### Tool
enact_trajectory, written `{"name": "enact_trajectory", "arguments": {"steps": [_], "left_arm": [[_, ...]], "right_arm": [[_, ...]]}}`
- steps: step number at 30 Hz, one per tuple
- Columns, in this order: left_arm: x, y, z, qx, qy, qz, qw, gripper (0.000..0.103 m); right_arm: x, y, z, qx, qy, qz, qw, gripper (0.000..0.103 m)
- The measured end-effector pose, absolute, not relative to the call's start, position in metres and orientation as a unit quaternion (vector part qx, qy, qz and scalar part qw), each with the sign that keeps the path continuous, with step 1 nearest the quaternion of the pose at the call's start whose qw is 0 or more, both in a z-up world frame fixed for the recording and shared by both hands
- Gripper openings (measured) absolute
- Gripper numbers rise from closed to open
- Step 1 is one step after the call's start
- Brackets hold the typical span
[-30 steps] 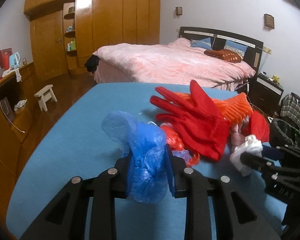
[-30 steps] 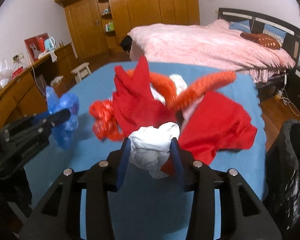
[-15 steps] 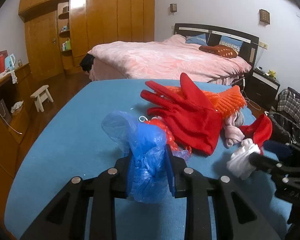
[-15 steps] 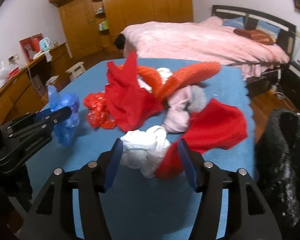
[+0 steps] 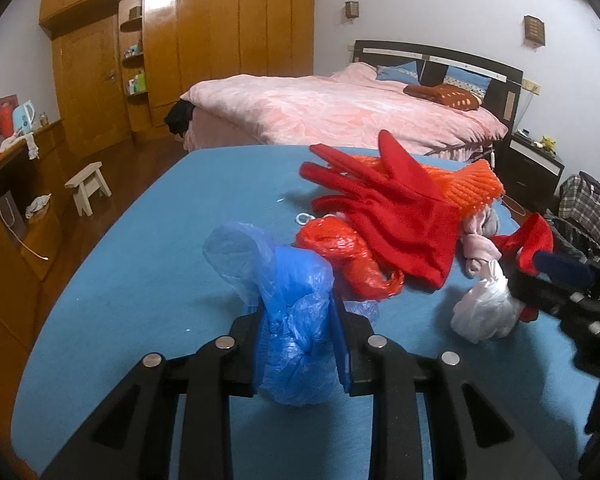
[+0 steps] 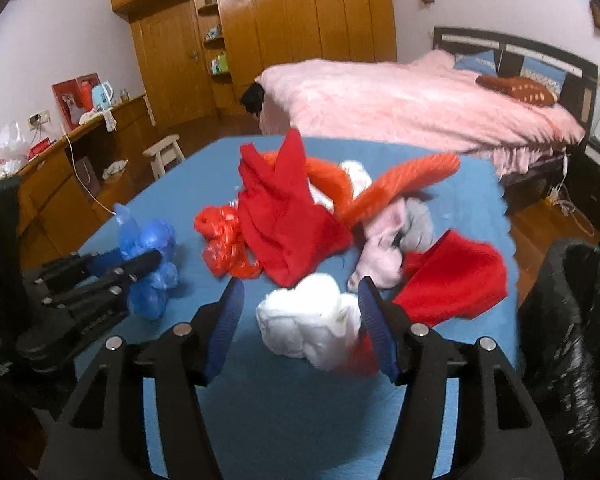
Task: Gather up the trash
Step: 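Carry the blue bag and white cloth over the bin and release both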
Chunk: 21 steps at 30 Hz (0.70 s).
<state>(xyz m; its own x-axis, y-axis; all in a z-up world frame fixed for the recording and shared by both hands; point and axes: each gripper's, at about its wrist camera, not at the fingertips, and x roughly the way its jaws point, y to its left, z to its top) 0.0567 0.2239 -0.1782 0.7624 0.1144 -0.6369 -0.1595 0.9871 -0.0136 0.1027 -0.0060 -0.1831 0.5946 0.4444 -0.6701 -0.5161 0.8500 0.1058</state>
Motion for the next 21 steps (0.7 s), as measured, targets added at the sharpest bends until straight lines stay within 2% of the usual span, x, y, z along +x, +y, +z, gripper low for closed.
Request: {"name": "enact_trajectory", "arguments": {"steps": [8,11,14,21], "left_arm": [[0.055,0.228,-0.178,-0.033,0.338,0.075,0.938,0.028],[0.055,0.228,-0.178,-0.035,0.337,0.074,0.938,0.028],[0.055,0.226,-0.175,-0.033,0.336,0.072,0.938,0.028],[0.056,0.21,-0.149,-0.024,0.316,0.058,0.947,0.028]], "right_arm": [[0.117,0.005,-0.21,-0.069,0.401,0.258,0.876,0.059],[0.116,0.005,-0.21,-0.066,0.405,0.273,0.87,0.046],[0.114,0.001,-0.203,-0.057,0.402,0.283,0.869,0.042],[0.101,-0.017,-0.146,-0.01,0.34,0.312,0.887,0.042]]}}
